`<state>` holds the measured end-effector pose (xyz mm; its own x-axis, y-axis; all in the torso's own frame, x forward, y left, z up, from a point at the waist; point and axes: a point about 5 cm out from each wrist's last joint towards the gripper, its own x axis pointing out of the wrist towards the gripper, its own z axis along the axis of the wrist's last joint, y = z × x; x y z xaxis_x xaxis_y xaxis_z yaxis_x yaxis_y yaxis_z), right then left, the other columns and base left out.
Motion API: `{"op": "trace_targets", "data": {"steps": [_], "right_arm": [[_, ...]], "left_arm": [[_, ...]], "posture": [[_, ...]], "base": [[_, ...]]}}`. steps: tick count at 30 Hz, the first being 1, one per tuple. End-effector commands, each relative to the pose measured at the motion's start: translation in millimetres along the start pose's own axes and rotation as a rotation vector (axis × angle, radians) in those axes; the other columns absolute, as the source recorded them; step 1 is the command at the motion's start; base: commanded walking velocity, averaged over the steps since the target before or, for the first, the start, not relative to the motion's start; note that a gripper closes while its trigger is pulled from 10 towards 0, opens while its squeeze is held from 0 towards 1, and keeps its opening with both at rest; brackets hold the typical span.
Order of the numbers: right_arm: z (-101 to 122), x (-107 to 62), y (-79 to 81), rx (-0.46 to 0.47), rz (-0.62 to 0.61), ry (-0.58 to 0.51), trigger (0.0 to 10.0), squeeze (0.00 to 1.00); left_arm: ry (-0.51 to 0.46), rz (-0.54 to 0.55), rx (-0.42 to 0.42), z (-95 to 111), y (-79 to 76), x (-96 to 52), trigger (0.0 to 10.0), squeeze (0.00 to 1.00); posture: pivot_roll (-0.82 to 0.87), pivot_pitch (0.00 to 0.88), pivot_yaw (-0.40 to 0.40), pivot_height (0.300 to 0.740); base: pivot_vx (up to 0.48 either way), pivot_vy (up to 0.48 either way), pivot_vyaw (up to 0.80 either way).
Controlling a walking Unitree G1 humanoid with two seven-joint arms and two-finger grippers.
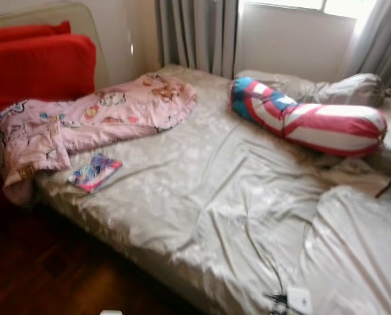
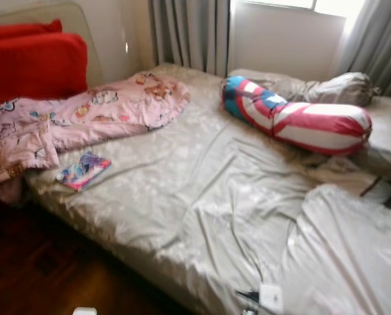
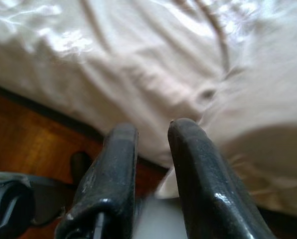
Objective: Clean up the room
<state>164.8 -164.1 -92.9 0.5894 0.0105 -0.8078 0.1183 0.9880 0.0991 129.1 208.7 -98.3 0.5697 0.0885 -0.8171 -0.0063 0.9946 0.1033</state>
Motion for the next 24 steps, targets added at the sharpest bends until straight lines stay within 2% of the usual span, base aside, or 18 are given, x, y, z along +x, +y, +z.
{"op": "trace_targets", "data": {"steps": [1, 17, 24], "right_arm": [[-4.6, -1.8, -8.4, 0.001, -0.027, 0.016, 10.0, 0.0], [-5.7, -2.1, -10.0, 0.022, -0.039, 0.024, 10.0, 0.0], [-7.7, -3.0, -12.8, 0.018, -0.038, 0.031, 10.0, 0.0]], "left_arm": [[0.02, -0.013, 0.022, -5.2, -2.6, -1.2, 10.0, 0.0], [0.019, -0.016, 0.024, -4.0, -3.3, -0.7, 10.0, 0.0], [0.02, -0.018, 0.022, -3.9, -3.6, -0.6, 10.0, 0.0]], "posture": [[-0.04, 0.026, -0.022, 0.74], [-0.04, 0.028, -0.022, 0.74], [-0.04, 0.028, -0.023, 0.74]], "base": [[0.0, 0.48, 0.0], [0.0, 0.48, 0.0], [0.0, 0.48, -0.77]]}}
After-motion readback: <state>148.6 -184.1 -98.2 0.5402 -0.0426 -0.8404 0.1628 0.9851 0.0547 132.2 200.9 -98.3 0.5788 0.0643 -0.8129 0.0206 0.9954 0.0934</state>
